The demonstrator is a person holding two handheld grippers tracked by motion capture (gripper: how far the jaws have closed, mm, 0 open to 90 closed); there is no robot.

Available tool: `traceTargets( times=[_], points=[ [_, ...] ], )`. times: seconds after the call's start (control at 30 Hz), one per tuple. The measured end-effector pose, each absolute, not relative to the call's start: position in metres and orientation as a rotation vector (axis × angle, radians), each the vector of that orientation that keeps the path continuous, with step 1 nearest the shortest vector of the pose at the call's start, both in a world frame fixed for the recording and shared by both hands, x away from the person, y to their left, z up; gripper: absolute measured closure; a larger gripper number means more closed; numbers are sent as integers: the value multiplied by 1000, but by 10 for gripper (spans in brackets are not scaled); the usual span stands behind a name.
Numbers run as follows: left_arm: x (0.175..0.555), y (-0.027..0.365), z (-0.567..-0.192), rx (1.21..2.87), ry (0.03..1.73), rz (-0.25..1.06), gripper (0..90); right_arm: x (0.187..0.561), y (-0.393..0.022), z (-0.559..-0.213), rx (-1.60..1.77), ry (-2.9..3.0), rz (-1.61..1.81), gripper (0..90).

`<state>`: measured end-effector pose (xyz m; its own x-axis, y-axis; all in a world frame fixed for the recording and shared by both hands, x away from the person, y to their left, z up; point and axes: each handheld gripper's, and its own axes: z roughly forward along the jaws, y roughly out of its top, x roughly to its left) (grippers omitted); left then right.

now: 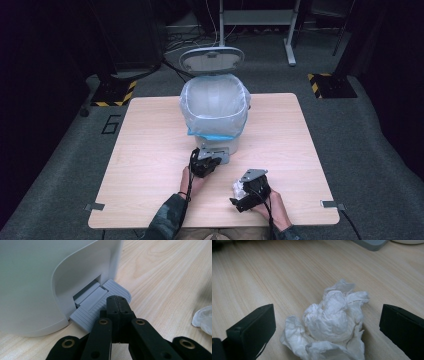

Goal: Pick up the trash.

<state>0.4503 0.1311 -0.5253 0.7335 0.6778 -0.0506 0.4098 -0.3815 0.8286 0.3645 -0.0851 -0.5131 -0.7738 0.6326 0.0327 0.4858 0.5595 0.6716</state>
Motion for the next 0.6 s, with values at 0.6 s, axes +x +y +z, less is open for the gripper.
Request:
traceTargets(
  times=[0.6],
  points=[
    [450, 131, -525, 2019, 833, 360, 899, 363, -88, -518, 948, 2537, 1009, 348]
  ],
)
